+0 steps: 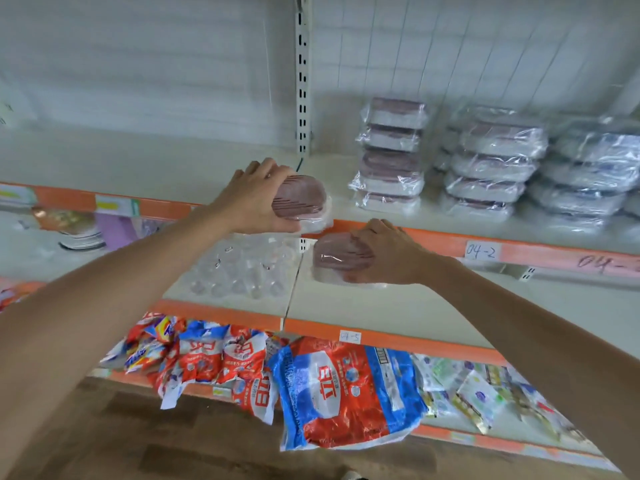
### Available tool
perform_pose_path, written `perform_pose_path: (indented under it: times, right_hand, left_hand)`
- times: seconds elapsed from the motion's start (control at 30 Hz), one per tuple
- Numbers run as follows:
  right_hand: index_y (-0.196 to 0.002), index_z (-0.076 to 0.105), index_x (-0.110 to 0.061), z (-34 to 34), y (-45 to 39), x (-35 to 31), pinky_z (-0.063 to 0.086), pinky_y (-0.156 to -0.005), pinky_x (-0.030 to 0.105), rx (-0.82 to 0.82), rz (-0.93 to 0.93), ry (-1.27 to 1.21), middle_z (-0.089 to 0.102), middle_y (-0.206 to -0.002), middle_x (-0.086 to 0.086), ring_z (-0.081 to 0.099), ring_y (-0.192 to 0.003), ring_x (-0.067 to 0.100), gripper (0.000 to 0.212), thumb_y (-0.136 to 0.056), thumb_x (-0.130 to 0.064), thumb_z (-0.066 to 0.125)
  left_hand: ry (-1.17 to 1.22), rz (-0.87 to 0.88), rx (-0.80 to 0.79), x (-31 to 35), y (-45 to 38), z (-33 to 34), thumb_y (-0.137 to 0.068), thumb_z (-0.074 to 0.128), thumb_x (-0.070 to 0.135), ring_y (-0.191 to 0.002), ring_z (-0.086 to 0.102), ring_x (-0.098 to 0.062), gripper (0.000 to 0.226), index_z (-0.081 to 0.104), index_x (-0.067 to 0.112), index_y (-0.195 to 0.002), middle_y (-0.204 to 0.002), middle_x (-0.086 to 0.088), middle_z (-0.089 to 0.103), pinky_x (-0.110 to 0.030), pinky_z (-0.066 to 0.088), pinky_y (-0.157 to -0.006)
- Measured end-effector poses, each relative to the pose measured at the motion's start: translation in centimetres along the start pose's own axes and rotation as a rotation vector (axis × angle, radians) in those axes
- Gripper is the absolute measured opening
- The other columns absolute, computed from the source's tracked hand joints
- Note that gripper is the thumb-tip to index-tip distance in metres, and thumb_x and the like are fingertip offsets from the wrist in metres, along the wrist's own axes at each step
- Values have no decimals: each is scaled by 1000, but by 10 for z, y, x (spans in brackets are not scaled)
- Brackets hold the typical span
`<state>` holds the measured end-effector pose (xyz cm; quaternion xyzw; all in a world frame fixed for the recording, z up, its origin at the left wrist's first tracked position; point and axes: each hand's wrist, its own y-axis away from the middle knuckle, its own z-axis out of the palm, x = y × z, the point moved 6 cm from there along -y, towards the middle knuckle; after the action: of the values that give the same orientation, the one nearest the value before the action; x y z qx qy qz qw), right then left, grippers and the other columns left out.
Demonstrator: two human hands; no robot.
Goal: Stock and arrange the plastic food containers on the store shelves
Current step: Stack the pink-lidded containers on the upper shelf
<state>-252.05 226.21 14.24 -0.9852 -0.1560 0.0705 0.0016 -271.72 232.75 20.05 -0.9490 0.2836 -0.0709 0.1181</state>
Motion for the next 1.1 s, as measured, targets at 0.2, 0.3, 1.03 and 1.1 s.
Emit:
perform_pose_path:
  times: [0.2,0.3,1.03,1.1]
  right_hand:
    - [-141,37,-18,-51,4,15,30,-106,38,124,-12,68,41,-128,5,34,-124,23,87,-71,-63,64]
    - [-140,37,-18,-70,5,30,29,-106,38,166,14,87,39,-129,3,32,-126,21,86,-71,-63,63]
    - [-138,37,-15,-154,-78,130,29,-102,31,228,95,-55,36,-138,8,34,-128,24,78,-74,-41,75]
    - [-138,37,-14,-143,-89,128,27,-104,28,185,56,-96,35,-140,8,32,-130,23,77,-76,-36,76]
  left_hand:
    - [-19,85,62,30,-38,-26,-67,72,57,-122,35,-26,88,35,22,-139,-129,-5,41,-43,31,-100]
    - [-4,61,91,31,-54,-37,-67,70,59,-119,36,-25,86,37,21,-136,-126,-5,42,-43,31,-98]
    - [129,-199,138,7,-119,-49,-65,77,56,-119,37,-25,75,43,22,-123,-123,-4,43,-42,32,-95]
    - [126,-220,132,3,-119,-47,-64,77,56,-118,37,-25,75,44,22,-122,-122,-4,43,-41,32,-93]
